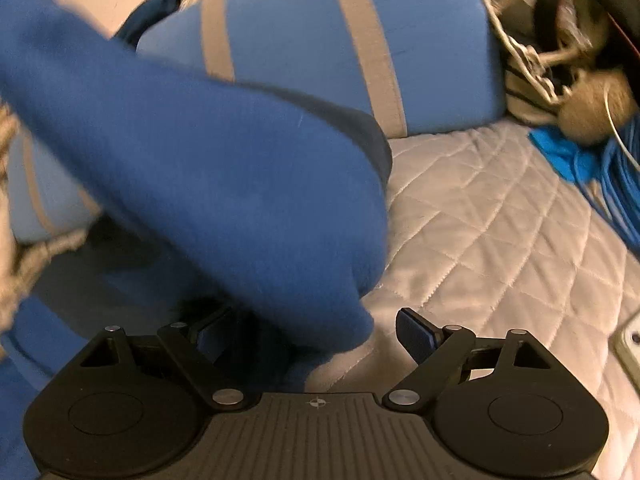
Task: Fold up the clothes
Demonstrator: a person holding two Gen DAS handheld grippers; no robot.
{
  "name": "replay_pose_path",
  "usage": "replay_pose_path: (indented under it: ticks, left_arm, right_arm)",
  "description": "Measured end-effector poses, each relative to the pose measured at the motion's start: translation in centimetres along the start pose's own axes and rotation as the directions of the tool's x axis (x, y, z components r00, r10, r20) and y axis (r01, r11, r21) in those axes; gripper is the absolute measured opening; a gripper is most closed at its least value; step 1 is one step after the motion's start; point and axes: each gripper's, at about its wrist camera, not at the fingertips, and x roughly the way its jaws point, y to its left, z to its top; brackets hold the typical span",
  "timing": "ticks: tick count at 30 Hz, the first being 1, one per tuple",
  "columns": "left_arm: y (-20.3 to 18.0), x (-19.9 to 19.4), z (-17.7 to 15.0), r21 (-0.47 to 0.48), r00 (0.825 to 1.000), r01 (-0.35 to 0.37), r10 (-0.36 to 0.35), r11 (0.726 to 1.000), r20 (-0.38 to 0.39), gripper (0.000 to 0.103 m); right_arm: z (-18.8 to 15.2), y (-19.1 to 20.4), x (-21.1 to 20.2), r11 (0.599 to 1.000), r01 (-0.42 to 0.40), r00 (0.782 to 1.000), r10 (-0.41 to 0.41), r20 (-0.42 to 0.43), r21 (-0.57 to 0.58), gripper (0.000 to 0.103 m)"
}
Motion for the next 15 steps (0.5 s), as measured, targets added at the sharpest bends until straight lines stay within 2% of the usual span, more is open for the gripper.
replay_pose_path:
  ticks: [3,5,9,15]
  left_arm:
    - [-0.3,-0.6,0.9,0.005,1.000,-0.003,0.003,1.000,0.023,0.014]
    - [-0.5,-1.3,1.8,0.014,0.999,-0.005,0.005,1.000,0.043,0.014]
    - [-1.0,-2.7,3.8,0.028,0.995,-0.018,0.015,0.999,0.098,0.014]
    - [-1.4,-6.0,6.5,0.036,0.982,-0.074,0.067,0.997,0.176,0.014]
  right_arm:
    - [-0.7,0.9,0.8,0.995,0.052,0.999,-0.052,0.009,-0.083,0.075]
    - [-1.3,1.4,1.2,0.986,0.083,0.997,-0.081,0.017,-0.144,0.064]
    - [-2.6,1.8,0.4,0.960,0.112,0.993,-0.099,0.064,-0.257,0.057]
    - [-3.1,2.1,-0.2,0.933,0.134,0.990,-0.109,0.093,-0.333,0.054]
